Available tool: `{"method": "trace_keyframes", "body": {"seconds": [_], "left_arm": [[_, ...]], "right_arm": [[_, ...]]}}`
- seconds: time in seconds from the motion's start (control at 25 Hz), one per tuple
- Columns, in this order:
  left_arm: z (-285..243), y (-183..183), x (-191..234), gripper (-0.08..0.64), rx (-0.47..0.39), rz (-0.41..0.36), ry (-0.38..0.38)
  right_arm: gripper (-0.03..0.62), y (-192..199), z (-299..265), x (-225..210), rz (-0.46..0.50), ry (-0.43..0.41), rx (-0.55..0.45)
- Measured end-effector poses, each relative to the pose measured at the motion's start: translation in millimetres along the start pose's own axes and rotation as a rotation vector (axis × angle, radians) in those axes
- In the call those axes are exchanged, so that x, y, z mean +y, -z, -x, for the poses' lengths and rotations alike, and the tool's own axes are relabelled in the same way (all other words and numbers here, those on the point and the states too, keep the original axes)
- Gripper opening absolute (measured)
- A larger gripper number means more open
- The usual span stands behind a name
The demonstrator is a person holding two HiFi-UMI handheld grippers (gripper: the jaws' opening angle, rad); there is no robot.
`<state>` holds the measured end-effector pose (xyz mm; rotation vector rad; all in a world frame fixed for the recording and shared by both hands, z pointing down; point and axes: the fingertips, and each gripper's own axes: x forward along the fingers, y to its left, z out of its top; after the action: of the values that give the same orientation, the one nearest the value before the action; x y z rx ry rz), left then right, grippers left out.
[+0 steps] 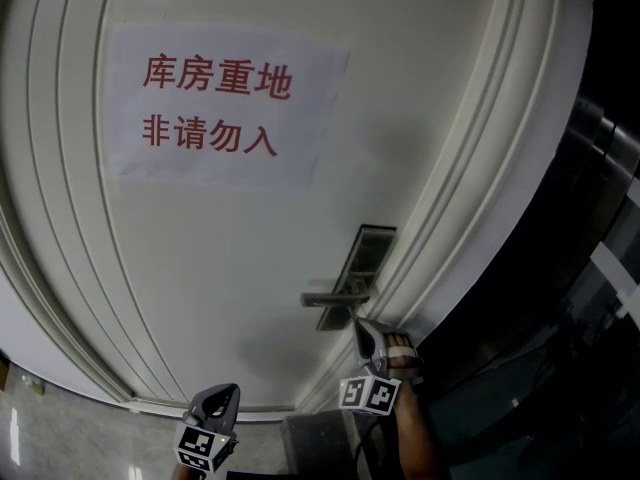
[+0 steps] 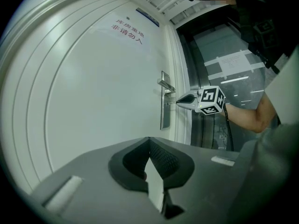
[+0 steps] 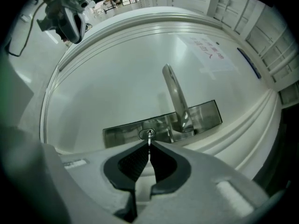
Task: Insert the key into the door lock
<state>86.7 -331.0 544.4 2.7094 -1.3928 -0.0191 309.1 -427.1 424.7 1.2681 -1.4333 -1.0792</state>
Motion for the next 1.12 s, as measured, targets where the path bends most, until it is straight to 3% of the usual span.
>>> {"method": "trace_keyframes", "body": {"seconds": [0.6, 1.12], "left_arm": [[10, 1, 5, 0.002, -0.007, 0.011, -0.007], [12, -1, 3, 0.002, -0.011, 0.017, 0.0]], "right_arm": [[0.011, -1, -4, 4, 0.132, 0.035, 0.067], [0.012, -3, -10, 3, 0.137, 0.048, 0.075]]}}
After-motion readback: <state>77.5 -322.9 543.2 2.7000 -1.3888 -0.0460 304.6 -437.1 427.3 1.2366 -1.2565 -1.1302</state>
